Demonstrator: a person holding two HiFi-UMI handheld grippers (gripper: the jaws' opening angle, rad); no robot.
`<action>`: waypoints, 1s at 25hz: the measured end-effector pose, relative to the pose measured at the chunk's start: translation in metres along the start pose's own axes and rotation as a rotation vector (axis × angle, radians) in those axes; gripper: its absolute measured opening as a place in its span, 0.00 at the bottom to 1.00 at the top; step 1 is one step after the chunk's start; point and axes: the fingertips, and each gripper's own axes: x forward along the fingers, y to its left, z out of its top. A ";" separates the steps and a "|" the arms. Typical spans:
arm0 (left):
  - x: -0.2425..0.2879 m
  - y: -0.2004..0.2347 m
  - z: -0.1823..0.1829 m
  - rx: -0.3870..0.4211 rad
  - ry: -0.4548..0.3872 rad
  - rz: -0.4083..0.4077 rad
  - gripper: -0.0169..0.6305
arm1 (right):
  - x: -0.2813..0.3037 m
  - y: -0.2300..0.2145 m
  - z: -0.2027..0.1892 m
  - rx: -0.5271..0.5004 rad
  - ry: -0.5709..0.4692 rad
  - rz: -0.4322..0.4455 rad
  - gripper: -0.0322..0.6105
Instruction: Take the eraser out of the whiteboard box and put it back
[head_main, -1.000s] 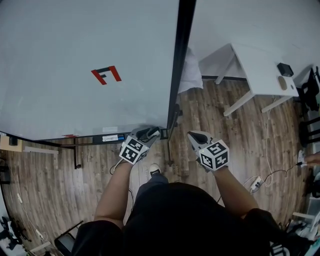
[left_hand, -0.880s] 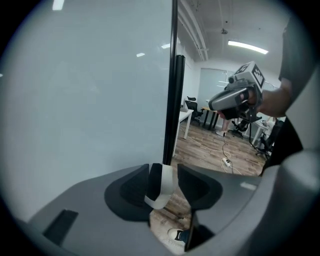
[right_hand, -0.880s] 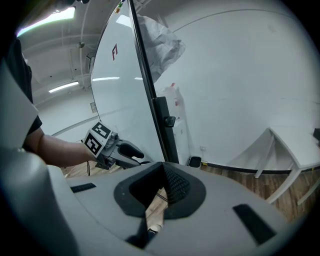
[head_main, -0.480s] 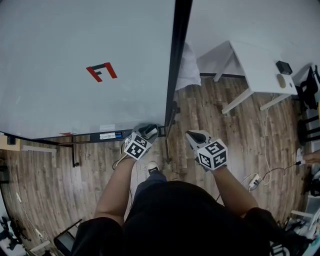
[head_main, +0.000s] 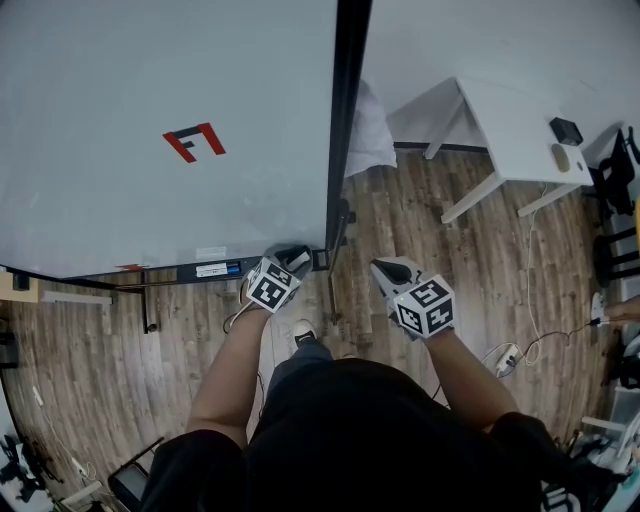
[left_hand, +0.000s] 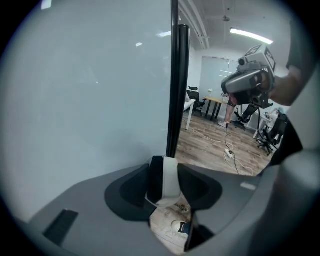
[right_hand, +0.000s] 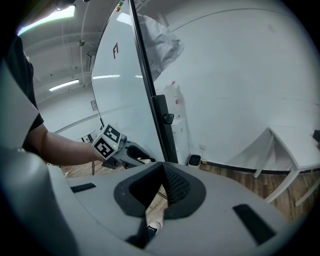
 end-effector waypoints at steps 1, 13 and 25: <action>0.000 0.000 -0.001 -0.003 0.000 -0.002 0.31 | -0.001 -0.001 0.000 0.000 0.001 -0.001 0.04; -0.002 0.002 0.008 -0.055 -0.031 0.002 0.27 | -0.005 -0.001 0.002 -0.009 0.000 -0.001 0.04; -0.003 0.000 0.005 -0.059 -0.035 0.032 0.26 | -0.005 0.003 0.002 -0.011 0.000 0.005 0.04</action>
